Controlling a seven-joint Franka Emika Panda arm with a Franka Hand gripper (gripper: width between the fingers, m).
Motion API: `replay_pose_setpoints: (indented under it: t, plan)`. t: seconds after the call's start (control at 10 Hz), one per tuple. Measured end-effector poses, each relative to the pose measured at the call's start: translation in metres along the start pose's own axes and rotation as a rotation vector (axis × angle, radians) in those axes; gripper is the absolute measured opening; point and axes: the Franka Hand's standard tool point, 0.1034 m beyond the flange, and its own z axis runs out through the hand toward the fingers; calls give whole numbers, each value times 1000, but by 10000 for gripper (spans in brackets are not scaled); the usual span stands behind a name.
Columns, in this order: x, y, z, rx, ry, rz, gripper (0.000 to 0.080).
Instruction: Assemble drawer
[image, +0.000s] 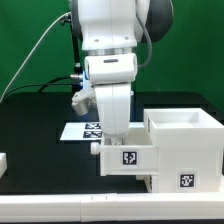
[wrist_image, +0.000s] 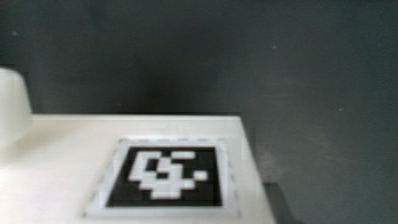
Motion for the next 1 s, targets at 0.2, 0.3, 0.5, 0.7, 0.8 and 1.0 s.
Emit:
replay_pose_setpoints:
  t: [0.2,0.3,0.5,0.7,0.8,1.0]
  plan:
    - [-1,0,0,0,0,1,41]
    - [-1,0,0,0,0,1,41]
    - [3,1,0,12,-6,-8,41]
    - [5,4,0,11,-11,-21,41]
    - [3,4,0,6,-14,-18,43]
    - [1,4,0,2,-14,-13,44]
